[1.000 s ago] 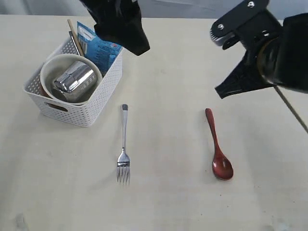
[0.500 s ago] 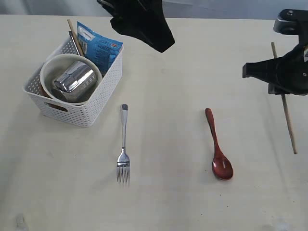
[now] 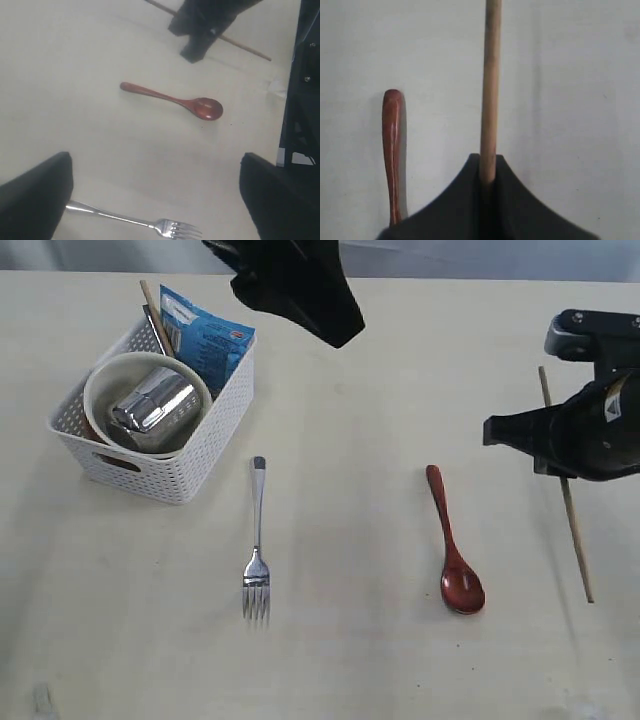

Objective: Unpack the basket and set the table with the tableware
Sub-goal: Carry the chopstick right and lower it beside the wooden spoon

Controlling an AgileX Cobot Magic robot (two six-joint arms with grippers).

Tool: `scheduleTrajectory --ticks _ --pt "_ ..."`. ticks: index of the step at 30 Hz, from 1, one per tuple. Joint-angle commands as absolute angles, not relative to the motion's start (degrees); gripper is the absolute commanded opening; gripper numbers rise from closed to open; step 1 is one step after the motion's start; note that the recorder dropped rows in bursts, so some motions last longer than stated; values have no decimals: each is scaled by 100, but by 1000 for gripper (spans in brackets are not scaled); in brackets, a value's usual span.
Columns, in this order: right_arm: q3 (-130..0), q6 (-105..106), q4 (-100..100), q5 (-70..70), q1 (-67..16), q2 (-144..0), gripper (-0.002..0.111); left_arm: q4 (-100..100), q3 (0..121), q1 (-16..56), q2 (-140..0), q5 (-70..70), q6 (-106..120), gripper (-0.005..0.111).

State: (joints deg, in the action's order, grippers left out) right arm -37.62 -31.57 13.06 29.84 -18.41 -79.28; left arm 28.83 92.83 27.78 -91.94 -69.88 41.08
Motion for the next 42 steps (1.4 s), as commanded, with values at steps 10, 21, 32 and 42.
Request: scheduleTrajectory --ticks 10,21,32,42 --pt "-3688 -2823 763 2278 -1845 -9413 0 3038 9302 2788 -9132 -6911 3977 84" --pt "-3688 -2366 389 2199 -1845 -9745 0 3038 9302 2788 -9132 -6897 4002 84" --pt "-3688 -1812 -266 2150 -1883 -9745 0 3028 9302 2788 -9132 -6896 4002 84" --pt "-3688 -1885 -240 1896 -2078 -9745 0 3027 9302 2788 -9132 -6922 3900 84"
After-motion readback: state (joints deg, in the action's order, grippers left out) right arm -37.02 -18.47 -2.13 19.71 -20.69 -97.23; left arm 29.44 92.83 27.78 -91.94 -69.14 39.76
